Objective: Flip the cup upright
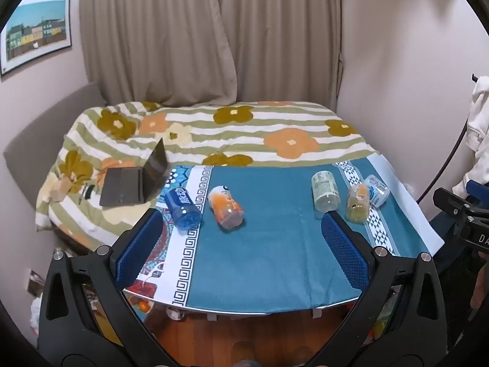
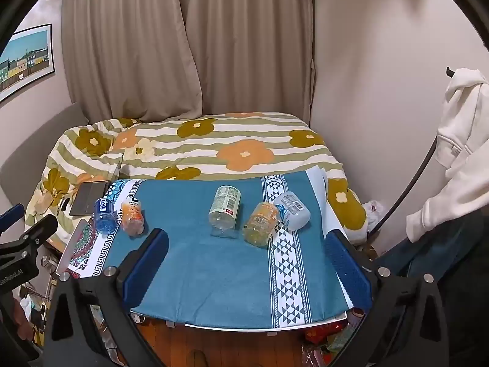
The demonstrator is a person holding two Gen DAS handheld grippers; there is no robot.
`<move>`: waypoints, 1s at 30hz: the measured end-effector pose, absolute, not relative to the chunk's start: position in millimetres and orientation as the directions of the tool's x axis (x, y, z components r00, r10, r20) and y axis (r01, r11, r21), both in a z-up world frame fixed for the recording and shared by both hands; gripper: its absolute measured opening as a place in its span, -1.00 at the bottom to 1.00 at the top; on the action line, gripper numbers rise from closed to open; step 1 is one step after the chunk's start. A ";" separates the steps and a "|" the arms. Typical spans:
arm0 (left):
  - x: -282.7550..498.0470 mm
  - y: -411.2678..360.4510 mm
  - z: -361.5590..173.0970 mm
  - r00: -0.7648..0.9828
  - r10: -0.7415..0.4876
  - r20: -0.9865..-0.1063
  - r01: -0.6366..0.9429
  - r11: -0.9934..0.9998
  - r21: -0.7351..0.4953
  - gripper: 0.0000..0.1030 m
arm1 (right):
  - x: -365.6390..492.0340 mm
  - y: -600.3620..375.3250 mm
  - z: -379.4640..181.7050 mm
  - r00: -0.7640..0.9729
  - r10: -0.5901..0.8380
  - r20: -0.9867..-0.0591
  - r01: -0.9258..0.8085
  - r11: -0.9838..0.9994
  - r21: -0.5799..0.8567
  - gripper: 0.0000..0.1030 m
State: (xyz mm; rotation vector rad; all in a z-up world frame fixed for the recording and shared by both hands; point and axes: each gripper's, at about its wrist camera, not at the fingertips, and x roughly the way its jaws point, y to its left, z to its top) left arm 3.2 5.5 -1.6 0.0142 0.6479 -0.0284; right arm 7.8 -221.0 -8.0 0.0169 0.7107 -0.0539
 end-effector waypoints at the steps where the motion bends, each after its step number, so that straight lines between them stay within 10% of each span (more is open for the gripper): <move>1: 1.8 9.4 -1.2 0.804 -0.025 -0.595 0.028 1.000 -0.004 1.00 | 7.9 -221.0 -8.1 0.756 -0.044 -0.653 0.055 0.998 -0.004 0.99; 30: 6.8 13.7 0.6 0.806 -0.020 -0.591 0.016 1.000 -0.012 1.00 | 10.7 -217.2 -13.9 0.752 -0.045 -0.657 0.060 0.998 0.000 0.99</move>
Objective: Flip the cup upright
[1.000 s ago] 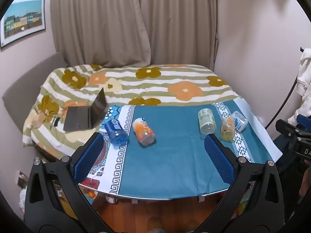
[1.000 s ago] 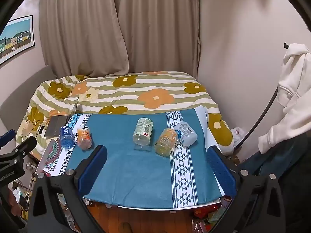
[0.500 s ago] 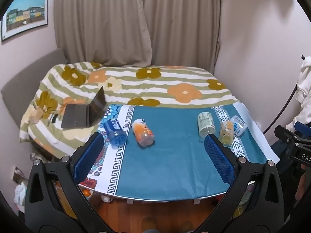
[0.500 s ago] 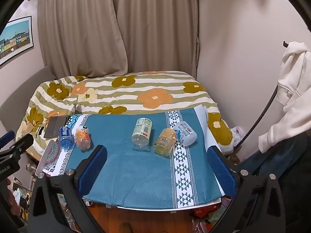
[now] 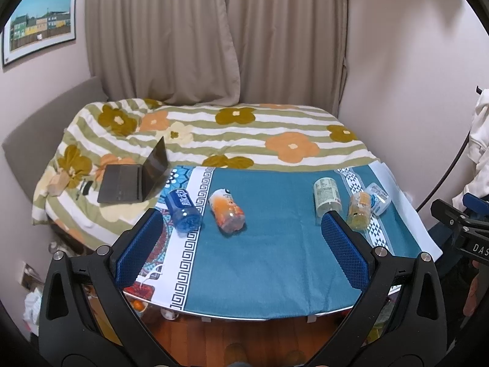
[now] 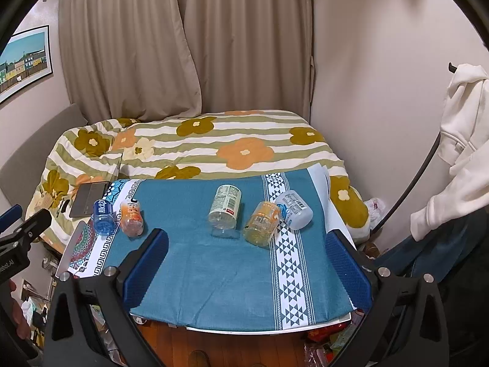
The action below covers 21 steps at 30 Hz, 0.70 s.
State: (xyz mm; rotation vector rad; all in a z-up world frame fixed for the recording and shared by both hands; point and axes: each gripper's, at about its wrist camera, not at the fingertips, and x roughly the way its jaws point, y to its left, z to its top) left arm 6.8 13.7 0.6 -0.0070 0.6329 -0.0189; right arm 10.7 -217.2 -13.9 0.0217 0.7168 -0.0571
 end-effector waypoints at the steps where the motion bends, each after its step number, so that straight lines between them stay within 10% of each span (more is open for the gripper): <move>1: 8.0 14.8 0.9 0.806 -0.020 -0.591 0.016 1.000 -0.012 1.00 | 11.0 -217.4 -13.9 0.752 -0.044 -0.658 0.059 0.998 0.001 0.99; 21: 9.0 13.2 0.2 0.805 -0.018 -0.593 0.013 1.000 -0.012 1.00 | 12.0 -217.5 -14.2 0.750 -0.042 -0.660 0.059 0.998 0.004 0.99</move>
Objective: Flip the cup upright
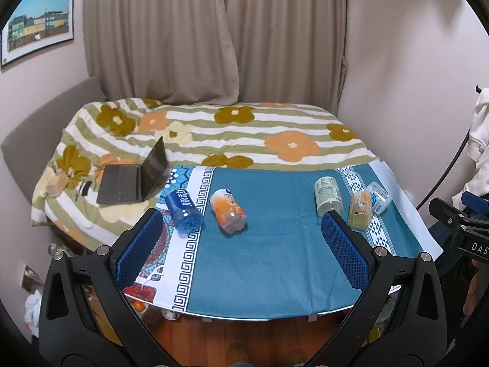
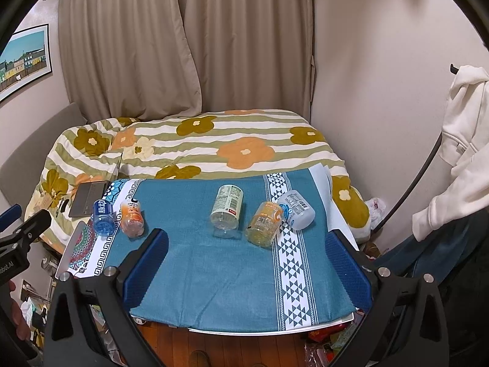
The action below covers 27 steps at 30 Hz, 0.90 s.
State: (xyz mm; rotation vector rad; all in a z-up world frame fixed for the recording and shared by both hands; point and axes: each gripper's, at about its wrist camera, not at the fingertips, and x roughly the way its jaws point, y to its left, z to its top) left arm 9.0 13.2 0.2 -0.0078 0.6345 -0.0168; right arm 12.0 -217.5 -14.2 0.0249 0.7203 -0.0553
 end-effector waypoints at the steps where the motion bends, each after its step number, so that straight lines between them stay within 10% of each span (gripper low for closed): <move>1: 9.7 12.9 -0.6 0.805 -0.018 -0.594 0.014 1.000 -0.012 1.00 | 11.9 -217.6 -14.2 0.750 -0.042 -0.660 0.059 0.998 0.003 0.99; 27: 13.8 7.7 -3.2 0.804 -0.023 -0.594 0.020 1.000 -0.012 1.00 | 14.1 -216.9 -14.9 0.751 -0.043 -0.659 0.059 0.998 0.002 0.99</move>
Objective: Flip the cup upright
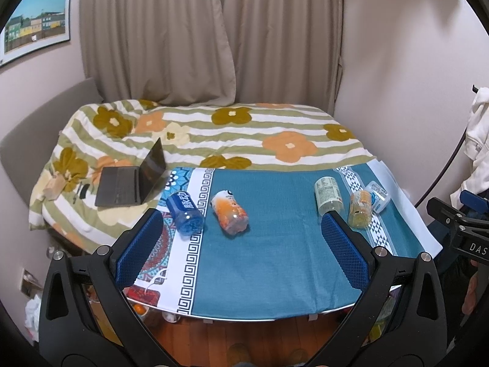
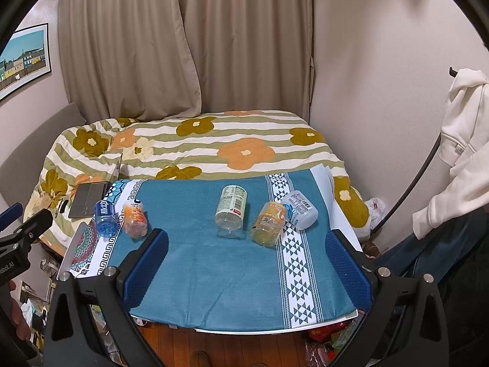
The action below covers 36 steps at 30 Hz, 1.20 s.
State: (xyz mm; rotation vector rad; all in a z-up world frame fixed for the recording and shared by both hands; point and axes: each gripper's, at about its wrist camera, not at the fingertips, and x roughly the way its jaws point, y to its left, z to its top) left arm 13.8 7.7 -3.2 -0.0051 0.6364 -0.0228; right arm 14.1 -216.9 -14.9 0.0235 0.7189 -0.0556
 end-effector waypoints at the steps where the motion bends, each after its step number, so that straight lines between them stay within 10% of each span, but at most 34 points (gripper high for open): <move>1: 14.1 7.3 -3.5 0.804 -0.023 -0.594 0.020 1.000 -0.013 1.00 | 13.8 -216.8 -14.6 0.751 -0.042 -0.659 0.059 0.998 0.003 0.99; 36: 115.0 -42.4 -62.6 0.652 -0.077 -0.754 0.082 0.996 -0.030 1.00 | 93.8 -302.6 -84.4 0.634 -0.049 -0.772 0.051 0.998 -0.022 0.98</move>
